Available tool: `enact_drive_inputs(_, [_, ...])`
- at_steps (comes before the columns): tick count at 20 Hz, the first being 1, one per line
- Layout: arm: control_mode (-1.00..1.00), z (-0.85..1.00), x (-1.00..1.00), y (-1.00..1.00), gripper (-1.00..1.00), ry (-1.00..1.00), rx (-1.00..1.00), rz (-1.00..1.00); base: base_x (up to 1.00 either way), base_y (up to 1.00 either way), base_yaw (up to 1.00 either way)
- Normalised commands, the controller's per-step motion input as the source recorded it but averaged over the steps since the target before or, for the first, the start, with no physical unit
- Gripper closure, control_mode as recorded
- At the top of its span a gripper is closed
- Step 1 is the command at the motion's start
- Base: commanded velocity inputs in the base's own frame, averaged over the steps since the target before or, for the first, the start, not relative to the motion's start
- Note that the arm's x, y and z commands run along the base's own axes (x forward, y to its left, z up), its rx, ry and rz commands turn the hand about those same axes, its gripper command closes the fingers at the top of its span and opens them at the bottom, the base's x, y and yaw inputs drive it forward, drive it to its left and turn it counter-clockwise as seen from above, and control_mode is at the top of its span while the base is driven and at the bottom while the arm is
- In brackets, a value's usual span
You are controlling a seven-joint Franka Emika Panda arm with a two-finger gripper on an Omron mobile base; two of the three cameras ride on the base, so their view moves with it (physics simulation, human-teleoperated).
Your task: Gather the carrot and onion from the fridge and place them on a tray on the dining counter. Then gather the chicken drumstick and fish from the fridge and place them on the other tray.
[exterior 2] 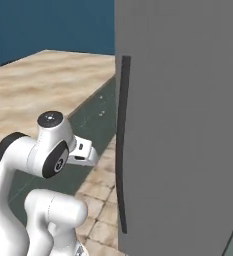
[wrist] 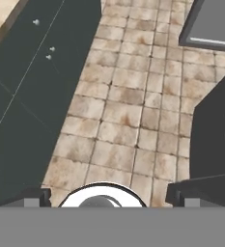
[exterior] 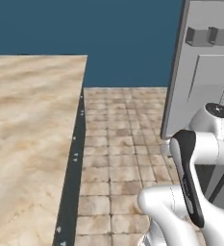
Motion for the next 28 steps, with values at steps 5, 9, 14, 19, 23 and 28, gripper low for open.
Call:
enact_drive_inputs(5, [1.00, 0.00, 0.00, 0.00, -1.00, 0.00, 0.00, 0.00, 0.35, 0.20, -0.31])
enact_drive_inputs(9, [1.00, 0.00, 0.00, 0.00, -1.00, 0.00, 0.00, 0.00, 0.33, 0.26, -0.34])
enact_drive_inputs(14, [1.00, 0.00, 0.00, 0.00, -1.00, 0.00, 0.00, 0.00, 0.37, 0.38, -0.36])
enact_drive_inputs(19, [1.00, 0.00, 0.00, 0.00, -1.00, 0.00, 0.00, 0.00, 0.39, 0.40, -0.34])
enact_drive_inputs(23, [1.00, 0.00, 0.00, 0.00, -1.00, 0.00, 0.00, 0.00, 0.39, 0.37, -0.34])
enact_drive_inputs(28, [1.00, 0.00, 0.00, 0.00, -1.00, 0.00, 0.00, 0.00, 0.35, 0.36, -0.35])
